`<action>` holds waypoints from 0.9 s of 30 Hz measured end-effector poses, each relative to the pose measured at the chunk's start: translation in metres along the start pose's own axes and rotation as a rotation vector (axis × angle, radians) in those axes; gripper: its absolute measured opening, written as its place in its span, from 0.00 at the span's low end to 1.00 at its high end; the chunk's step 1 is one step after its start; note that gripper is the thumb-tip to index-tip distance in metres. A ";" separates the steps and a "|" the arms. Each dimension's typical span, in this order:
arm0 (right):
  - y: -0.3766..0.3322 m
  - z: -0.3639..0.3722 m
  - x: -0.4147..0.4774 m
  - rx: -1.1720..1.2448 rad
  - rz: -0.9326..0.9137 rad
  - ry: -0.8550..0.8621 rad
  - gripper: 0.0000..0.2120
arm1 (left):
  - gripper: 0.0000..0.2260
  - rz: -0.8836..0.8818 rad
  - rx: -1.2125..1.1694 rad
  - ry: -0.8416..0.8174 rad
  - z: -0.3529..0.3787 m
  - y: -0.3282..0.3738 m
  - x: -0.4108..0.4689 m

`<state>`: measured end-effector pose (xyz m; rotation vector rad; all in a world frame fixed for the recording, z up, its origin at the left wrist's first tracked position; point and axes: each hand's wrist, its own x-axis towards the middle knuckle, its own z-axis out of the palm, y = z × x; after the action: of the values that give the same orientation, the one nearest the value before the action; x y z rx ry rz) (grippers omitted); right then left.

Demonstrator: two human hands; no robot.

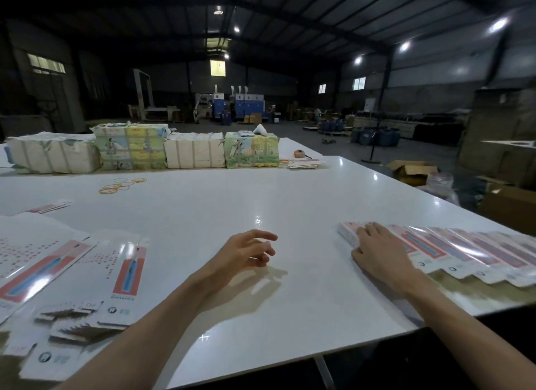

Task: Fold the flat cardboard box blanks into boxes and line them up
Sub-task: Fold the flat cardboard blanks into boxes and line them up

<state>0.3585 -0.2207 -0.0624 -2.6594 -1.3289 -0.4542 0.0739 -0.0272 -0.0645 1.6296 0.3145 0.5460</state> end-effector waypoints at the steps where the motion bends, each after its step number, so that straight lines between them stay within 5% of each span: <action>1: 0.005 0.000 -0.003 -0.029 0.018 0.017 0.20 | 0.10 0.003 0.055 -0.010 0.001 0.000 -0.001; 7: 0.001 -0.006 -0.006 -0.291 0.065 0.052 0.26 | 0.10 0.009 0.217 -0.027 0.004 0.000 -0.006; 12: -0.081 -0.019 0.021 -0.039 -0.198 0.164 0.18 | 0.10 -0.078 0.282 -0.005 0.001 0.007 -0.004; 16: -0.145 -0.011 0.029 0.137 -0.386 0.215 0.12 | 0.09 -0.228 0.619 0.117 -0.023 0.027 0.000; 21: -0.161 0.016 0.023 0.321 -0.472 0.084 0.12 | 0.23 -0.594 1.190 0.280 -0.081 0.051 -0.036; 27: -0.153 0.023 0.025 0.438 -0.495 0.098 0.09 | 0.43 -0.868 1.489 0.669 -0.102 0.059 -0.079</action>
<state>0.2556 -0.1041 -0.0783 -1.9315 -1.8088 -0.2916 -0.0529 0.0116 -0.0135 2.3038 2.2027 0.0685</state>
